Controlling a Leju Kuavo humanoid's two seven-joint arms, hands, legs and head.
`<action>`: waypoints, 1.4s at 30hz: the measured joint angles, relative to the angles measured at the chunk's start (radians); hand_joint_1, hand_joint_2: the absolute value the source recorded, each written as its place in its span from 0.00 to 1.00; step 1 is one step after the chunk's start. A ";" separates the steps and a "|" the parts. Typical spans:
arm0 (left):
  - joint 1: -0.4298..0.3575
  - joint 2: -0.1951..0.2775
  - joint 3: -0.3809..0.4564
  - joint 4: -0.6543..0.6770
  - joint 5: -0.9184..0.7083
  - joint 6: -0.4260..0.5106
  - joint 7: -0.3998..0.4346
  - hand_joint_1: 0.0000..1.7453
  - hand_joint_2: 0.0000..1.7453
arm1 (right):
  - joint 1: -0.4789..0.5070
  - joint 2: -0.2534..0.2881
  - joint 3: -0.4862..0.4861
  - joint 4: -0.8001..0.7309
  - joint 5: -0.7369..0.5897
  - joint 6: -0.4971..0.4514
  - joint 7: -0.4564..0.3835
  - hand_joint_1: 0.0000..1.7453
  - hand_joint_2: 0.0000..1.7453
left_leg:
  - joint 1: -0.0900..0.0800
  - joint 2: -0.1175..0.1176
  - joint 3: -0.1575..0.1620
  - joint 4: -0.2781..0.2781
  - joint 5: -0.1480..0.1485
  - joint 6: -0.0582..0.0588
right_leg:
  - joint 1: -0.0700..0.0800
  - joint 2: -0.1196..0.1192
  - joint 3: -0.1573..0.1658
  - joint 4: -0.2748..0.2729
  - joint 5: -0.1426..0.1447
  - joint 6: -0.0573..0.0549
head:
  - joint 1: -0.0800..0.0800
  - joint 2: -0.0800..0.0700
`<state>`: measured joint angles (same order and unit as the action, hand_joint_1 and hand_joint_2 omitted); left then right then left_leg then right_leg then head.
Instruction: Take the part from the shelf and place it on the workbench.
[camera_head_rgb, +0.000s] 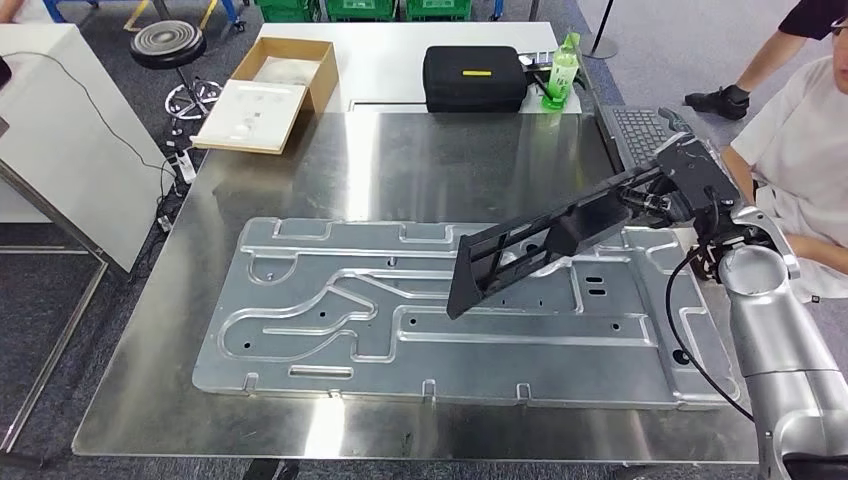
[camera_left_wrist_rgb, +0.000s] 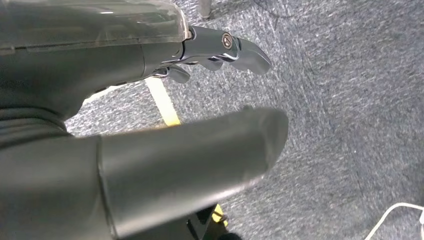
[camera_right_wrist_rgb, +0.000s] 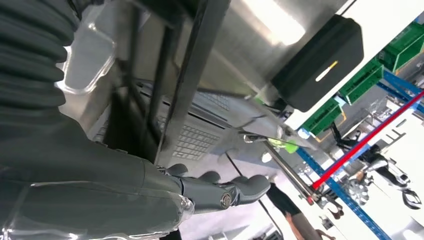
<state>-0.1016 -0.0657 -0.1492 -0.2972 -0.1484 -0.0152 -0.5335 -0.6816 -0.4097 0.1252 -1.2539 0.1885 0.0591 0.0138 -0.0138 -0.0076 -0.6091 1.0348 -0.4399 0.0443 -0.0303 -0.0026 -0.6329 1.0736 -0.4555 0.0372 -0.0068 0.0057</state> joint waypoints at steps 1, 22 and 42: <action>0.000 0.000 0.001 0.001 0.000 0.001 0.000 0.00 0.00 | -0.003 0.001 0.003 0.003 -0.004 0.001 0.002 0.00 1.00 | -0.001 0.000 -0.004 0.004 -0.002 -0.005 | 0.003 0.001 0.002 -0.008 -0.005 -0.007 | 0.000 0.000; -0.013 -0.002 0.006 0.004 -0.014 -0.005 0.002 0.00 0.00 | -0.333 -0.168 0.314 0.222 -0.462 0.662 0.088 0.00 0.00 | 0.002 0.000 0.000 -0.021 0.019 0.018 | 0.008 0.007 -0.048 0.100 -0.071 -0.008 | -0.001 0.000; -0.018 -0.010 0.000 0.010 0.002 -0.004 0.016 0.00 0.00 | -0.566 -0.325 0.840 0.249 -0.572 0.271 -0.110 0.00 0.00 | 0.015 0.003 -0.106 0.238 -0.099 -0.032 | 0.012 0.001 0.007 -0.026 0.012 -0.040 | 0.000 0.000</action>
<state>-0.1194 -0.0755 -0.1488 -0.2871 -0.1467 -0.0193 -0.5172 -1.2471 -0.7346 0.9650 -1.0053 -0.3835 0.3298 -0.0959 0.0012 -0.0048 -0.7155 1.2724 -0.5388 0.0124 -0.0180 -0.0016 -0.6264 1.0473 -0.4432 -0.0028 -0.0072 0.0057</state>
